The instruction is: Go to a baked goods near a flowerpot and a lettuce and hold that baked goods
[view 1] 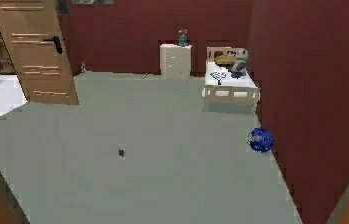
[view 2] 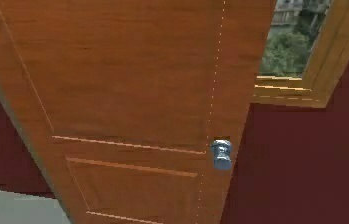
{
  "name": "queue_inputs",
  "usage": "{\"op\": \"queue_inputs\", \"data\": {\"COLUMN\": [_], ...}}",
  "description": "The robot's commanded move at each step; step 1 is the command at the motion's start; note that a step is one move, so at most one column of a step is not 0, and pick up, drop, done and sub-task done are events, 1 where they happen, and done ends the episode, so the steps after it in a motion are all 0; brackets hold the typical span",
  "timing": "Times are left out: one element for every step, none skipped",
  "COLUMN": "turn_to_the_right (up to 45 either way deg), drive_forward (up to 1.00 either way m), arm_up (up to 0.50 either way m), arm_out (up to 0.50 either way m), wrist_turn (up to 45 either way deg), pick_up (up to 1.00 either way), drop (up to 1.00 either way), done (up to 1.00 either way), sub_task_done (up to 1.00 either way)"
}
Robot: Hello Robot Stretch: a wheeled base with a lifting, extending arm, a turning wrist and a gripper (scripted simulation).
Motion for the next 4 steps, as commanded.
{"op": "queue_inputs", "data": {"turn_to_the_right": [0.0,0.0,-30.0,-3.0], "drive_forward": [1.0,0.85,0.0,0.0], "arm_up": [0.0,0.0,0.0,0.0], "arm_out": [0.0,0.0,0.0,0.0], "wrist_turn": [0.0,0.0,0.0,0.0], "pick_up": [0.0,0.0,0.0,0.0], "drop": [0.0,0.0,0.0,0.0], "done": [0.0,0.0,0.0,0.0], "sub_task_done": [0.0,0.0,0.0,0.0]}}
